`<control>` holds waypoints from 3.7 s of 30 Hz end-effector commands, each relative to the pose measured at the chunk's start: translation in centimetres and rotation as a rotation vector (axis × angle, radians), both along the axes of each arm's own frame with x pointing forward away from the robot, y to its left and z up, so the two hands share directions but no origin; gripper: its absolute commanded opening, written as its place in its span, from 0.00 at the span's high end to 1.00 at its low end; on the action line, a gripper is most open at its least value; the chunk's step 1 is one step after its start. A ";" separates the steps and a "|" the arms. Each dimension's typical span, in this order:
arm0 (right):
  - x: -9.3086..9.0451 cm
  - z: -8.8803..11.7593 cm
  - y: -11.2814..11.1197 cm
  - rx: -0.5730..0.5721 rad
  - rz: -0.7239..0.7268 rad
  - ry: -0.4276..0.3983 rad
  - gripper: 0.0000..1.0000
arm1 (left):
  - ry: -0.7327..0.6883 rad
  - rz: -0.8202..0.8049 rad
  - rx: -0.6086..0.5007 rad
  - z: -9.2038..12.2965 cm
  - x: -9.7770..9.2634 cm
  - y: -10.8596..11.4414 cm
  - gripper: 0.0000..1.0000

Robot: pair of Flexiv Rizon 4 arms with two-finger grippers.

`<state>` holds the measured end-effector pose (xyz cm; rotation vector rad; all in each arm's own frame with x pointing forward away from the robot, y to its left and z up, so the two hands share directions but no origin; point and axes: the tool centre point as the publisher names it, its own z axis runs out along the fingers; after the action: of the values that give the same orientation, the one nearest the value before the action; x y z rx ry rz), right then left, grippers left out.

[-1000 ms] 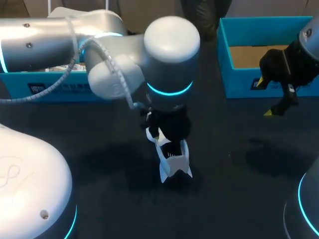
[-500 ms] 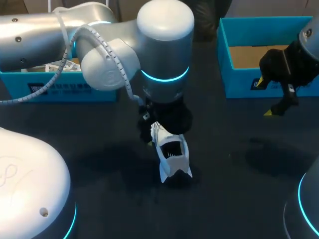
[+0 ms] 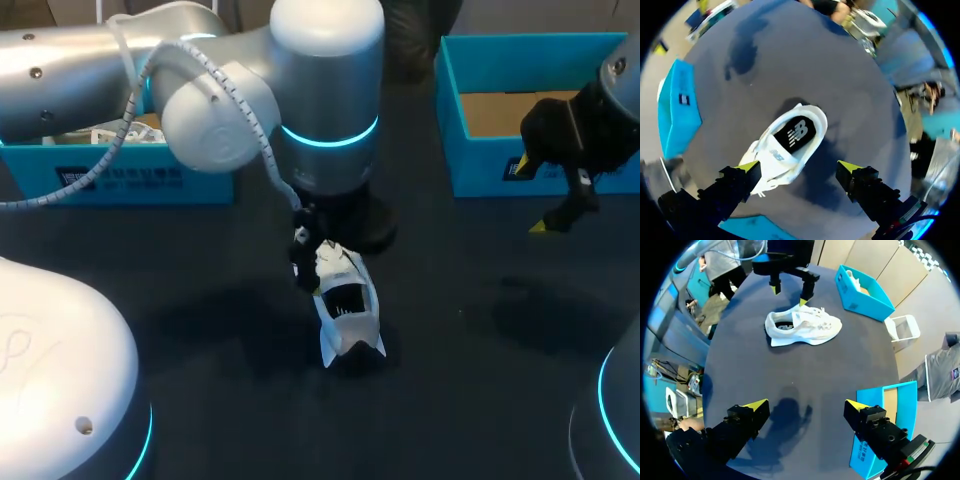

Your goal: Take the shoe out of the shoebox, open the shoe tongue, remove and reinsert the insole, then place the shoe into the shoebox

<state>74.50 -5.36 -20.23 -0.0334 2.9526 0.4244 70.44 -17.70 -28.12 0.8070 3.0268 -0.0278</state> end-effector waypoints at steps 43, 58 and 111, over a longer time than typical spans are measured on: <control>0.1 -0.1 0.0 -0.002 -0.001 0.000 0.00 | -0.076 0.719 -0.113 -9.8 -6.1 -3.2 0.31; 0.1 -0.1 0.0 -0.002 -0.001 0.000 0.00 | -0.039 0.742 -0.072 -10.6 -6.8 -3.9 0.63; 0.1 -0.1 0.0 -0.002 -0.001 0.000 0.00 | 0.321 0.583 0.093 10.2 -4.9 0.6 1.00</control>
<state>74.49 -5.36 -20.23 -0.0334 2.9526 0.4244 65.22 -17.23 -19.32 -0.1420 3.4494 -0.0272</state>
